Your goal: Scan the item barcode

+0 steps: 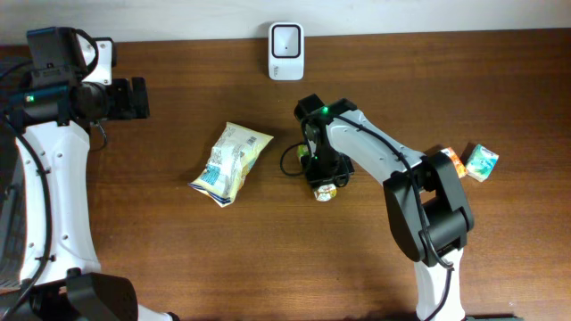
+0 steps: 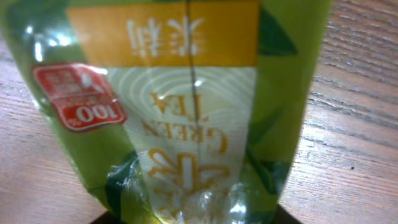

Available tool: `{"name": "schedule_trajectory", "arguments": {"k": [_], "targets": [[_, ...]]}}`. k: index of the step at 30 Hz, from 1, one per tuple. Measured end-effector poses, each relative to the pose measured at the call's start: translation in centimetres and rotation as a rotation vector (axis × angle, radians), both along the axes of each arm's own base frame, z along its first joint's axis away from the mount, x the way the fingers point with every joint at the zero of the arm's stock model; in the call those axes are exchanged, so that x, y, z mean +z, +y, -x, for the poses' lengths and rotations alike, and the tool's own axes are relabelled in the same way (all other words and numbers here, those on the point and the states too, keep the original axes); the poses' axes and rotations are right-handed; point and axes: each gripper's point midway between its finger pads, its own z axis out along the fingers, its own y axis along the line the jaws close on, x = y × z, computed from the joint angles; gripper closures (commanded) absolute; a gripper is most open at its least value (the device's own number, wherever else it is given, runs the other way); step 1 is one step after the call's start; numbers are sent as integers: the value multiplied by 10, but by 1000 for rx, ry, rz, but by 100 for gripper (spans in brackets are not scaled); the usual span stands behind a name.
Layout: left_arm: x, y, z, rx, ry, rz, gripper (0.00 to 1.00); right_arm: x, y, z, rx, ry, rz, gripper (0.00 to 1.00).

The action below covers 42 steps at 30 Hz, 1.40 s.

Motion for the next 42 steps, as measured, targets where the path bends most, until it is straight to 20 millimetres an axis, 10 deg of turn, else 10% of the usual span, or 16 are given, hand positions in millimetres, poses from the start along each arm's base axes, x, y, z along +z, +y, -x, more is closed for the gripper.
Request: {"name": "schedule_trajectory", "arguments": {"k": [2, 4, 10, 17, 29, 34, 42], "targets": [[0, 0, 0, 0, 0, 0, 1, 0, 0, 0, 0, 0, -1, 69], [0, 0, 0, 0, 0, 0, 1, 0, 0, 0, 0, 1, -1, 96], [0, 0, 0, 0, 0, 0, 1, 14, 1, 12, 37, 60, -18, 96], [0, 0, 0, 0, -1, -1, 1, 104, 59, -6, 173, 96, -660, 92], [0, 0, 0, 0, 0, 0, 1, 201, 14, -61, -71, 4, -1325, 92], [0, 0, 0, 0, 0, 0, 1, 183, 11, -59, -41, -7, -1218, 85], [0, 0, 0, 0, 0, 0, 1, 95, 15, -94, 109, -249, -375, 82]]}}
